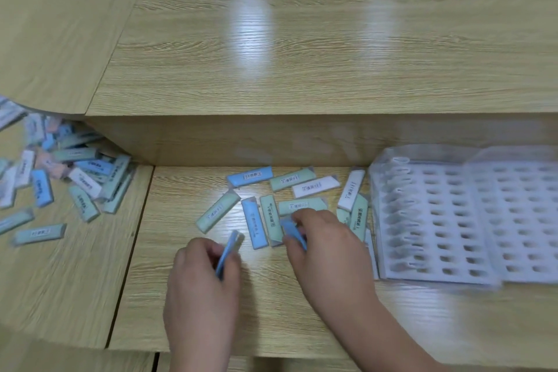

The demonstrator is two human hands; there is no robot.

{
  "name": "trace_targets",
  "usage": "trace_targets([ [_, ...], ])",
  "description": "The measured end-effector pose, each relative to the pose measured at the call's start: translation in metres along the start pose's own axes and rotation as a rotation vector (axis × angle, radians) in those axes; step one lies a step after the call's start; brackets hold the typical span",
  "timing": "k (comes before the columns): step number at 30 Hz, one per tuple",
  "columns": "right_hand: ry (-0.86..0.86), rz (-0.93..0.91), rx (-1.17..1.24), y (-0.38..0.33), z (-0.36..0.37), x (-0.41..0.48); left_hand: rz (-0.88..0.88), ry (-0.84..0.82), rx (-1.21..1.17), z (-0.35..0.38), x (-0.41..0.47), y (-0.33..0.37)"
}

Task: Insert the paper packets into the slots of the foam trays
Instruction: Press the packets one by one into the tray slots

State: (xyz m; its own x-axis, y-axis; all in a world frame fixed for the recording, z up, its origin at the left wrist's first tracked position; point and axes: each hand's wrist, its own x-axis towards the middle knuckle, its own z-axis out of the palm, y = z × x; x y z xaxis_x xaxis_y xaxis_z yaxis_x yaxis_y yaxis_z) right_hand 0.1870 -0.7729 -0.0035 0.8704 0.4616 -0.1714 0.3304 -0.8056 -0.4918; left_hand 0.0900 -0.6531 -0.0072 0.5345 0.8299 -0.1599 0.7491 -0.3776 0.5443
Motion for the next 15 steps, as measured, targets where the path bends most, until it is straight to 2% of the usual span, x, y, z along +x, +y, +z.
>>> trace_targets([
  [4, 0.039, -0.059, 0.171, 0.000, -0.015, -0.026, 0.065, 0.047, -0.121, -0.011, -0.005, -0.004],
  [9, -0.042, 0.106, 0.576, 0.026, -0.039, -0.063, 0.120, -0.001, -0.343, -0.016, -0.029, 0.016],
  [15, 0.014, 0.173, 0.674, 0.083, -0.083, -0.092, 0.132, -0.124, -0.664, -0.002, -0.065, 0.054],
])
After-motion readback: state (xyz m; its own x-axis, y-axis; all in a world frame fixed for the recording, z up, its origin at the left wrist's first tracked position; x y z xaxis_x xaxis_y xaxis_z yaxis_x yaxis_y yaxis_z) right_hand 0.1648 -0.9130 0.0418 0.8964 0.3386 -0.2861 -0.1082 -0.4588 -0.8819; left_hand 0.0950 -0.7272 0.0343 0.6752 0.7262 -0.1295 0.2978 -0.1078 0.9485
